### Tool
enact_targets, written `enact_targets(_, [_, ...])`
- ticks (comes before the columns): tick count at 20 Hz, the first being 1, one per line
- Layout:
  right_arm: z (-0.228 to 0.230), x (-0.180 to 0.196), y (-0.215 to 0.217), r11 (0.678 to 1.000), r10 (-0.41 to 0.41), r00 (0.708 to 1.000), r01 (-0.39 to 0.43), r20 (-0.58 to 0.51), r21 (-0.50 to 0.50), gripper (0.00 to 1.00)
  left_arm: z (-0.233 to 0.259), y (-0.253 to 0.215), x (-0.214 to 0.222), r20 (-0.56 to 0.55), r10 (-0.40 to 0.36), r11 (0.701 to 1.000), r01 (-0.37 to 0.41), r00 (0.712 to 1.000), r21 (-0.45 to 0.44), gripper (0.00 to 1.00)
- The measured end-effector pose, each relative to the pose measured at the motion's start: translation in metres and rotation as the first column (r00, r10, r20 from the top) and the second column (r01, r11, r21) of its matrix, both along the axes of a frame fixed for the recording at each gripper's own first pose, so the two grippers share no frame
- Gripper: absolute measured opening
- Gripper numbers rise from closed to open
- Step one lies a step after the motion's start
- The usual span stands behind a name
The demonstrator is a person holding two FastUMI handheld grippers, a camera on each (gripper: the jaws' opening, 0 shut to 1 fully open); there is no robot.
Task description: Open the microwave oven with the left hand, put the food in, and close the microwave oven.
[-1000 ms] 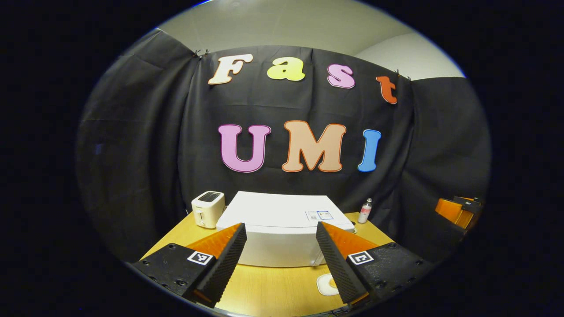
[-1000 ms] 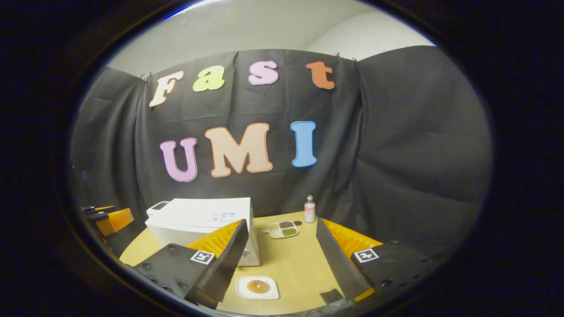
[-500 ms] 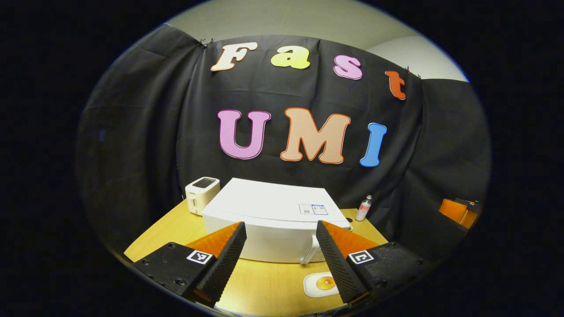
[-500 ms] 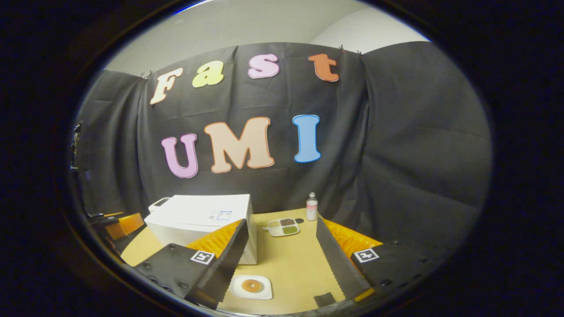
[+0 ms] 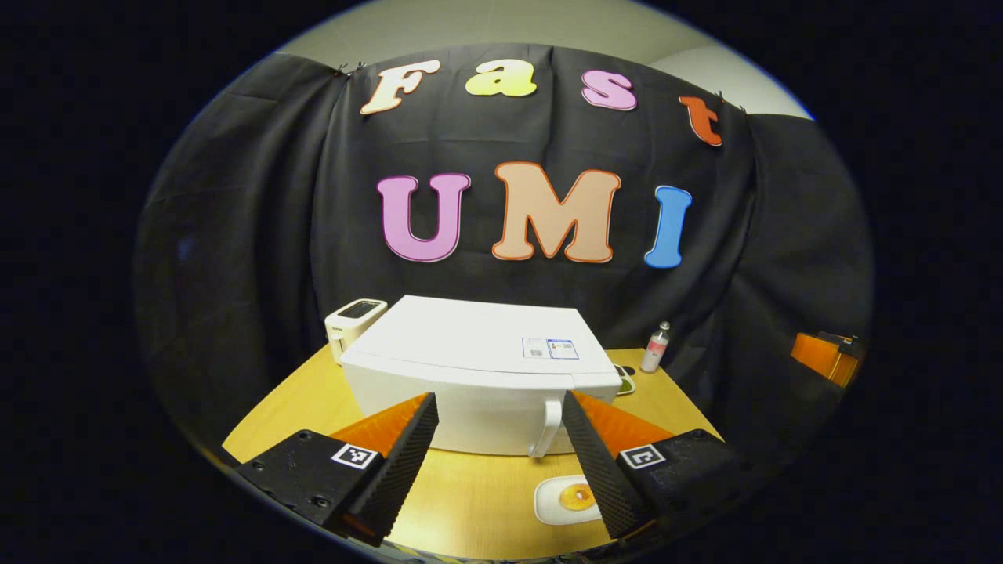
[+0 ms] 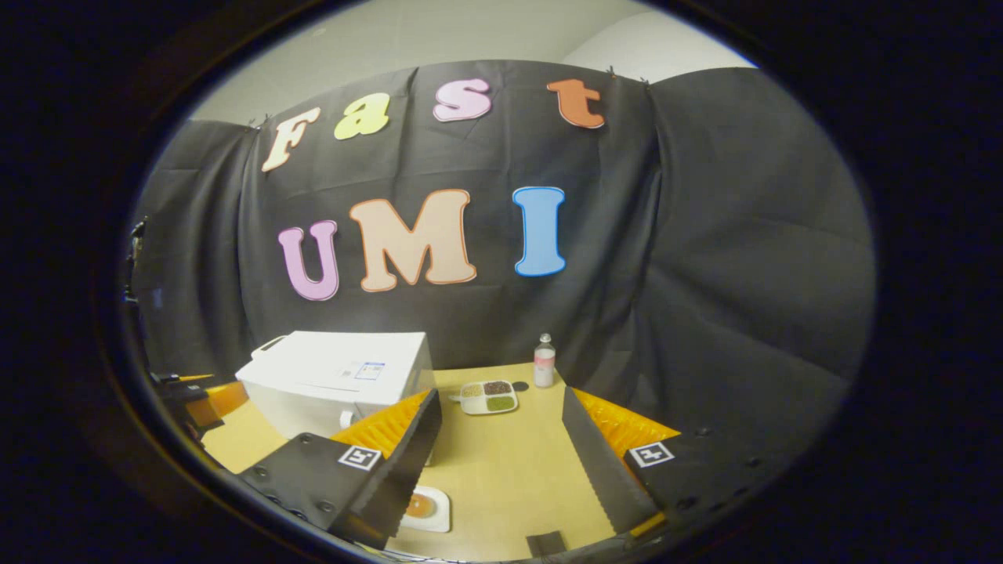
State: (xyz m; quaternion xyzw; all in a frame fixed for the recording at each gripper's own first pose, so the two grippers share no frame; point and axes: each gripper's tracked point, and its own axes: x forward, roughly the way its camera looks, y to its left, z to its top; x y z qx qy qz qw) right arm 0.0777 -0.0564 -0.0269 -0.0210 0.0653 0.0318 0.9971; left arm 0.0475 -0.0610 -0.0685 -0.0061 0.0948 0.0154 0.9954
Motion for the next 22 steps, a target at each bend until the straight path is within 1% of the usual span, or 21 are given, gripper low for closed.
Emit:
enact_targets(1, [-0.001,0.004,-0.002,1.000,0.005,1.000,-0.005,-0.006,0.002,0.94,-0.008,-0.004,0.003,-0.016,-0.003,1.000,0.003,1.000,0.002,0.96])
enact_targets(5, [-0.009,0.018,-0.005,1.000,0.016,0.999,-0.016,-0.028,0.016,0.94,-0.044,-0.019,0.018,-0.087,-0.018,1.000,0.019,0.996,0.019,0.97])
enact_targets(9, [-0.012,0.024,-0.009,1.000,0.021,0.999,-0.020,-0.049,0.016,0.94,-0.087,-0.029,0.034,-0.164,-0.038,0.999,0.044,0.986,0.032,0.97])
enact_targets(12, [-0.016,0.025,-0.012,1.000,0.014,0.998,-0.013,-0.067,0.023,0.94,-0.118,-0.044,0.047,-0.219,-0.099,0.994,0.105,0.971,0.014,0.97])
enact_targets(13, [-0.018,0.025,-0.012,1.000,0.011,0.997,-0.009,-0.072,0.029,0.98,-0.128,-0.046,0.051,-0.240,-0.115,0.992,0.123,0.964,0.019,0.97])
enact_targets(14, [-0.021,0.024,-0.012,0.999,0.008,0.997,-0.005,-0.079,0.034,0.94,-0.137,-0.048,0.055,-0.252,-0.126,0.990,0.136,0.959,0.024,0.98])
enact_targets(17, [-0.029,0.020,-0.012,0.998,-0.005,0.995,0.010,-0.100,0.054,0.94,-0.163,-0.051,0.066,-0.301,-0.137,0.989,0.149,0.944,0.017,0.97])
enact_targets(20, [-0.038,0.014,-0.012,0.999,-0.017,0.993,0.023,-0.121,0.048,0.94,-0.185,-0.049,0.076,-0.344,-0.126,0.990,0.141,0.930,0.020,0.98])
enact_targets(21, [-0.039,0.013,-0.013,0.999,-0.023,0.992,0.029,-0.125,0.041,0.98,-0.190,-0.047,0.080,-0.348,-0.119,0.990,0.136,0.930,0.025,0.98])
enact_targets(22, [-0.041,0.010,-0.014,0.999,-0.029,0.991,0.034,-0.128,0.038,0.94,-0.194,-0.046,0.086,-0.350,-0.112,0.991,0.133,0.930,0.035,0.98])
